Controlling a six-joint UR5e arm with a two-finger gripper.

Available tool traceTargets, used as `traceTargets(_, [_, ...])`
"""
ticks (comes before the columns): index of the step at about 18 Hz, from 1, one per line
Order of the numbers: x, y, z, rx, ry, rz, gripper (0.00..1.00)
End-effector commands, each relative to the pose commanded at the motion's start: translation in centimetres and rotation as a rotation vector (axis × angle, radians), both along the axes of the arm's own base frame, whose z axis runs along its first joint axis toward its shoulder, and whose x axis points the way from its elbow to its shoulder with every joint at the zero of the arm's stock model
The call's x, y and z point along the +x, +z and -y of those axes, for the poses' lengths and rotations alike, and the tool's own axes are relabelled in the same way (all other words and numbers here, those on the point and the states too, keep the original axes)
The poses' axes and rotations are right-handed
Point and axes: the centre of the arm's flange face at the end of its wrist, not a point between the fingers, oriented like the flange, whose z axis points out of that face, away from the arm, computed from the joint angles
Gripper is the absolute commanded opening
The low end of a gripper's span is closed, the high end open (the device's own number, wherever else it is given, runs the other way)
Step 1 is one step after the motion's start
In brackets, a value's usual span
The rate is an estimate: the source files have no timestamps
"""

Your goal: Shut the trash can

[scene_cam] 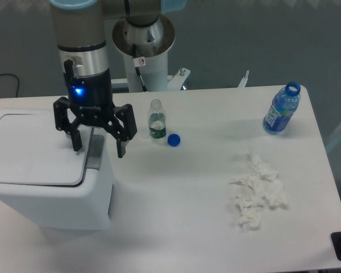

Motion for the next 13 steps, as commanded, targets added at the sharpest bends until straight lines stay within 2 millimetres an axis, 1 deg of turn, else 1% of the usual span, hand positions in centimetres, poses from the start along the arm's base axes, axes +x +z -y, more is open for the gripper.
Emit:
traceTargets(2, [-0.12, -0.36, -0.17, -0.005, 0.0, 0.003, 1.0])
traceTargets(10, [-0.16, -0.43, -0.22, -0.006, 0.001, 0.002, 1.0])
traceTargets(13, [-0.4, -1.15, -0.56, -0.016, 0.001, 0.009, 1.0])
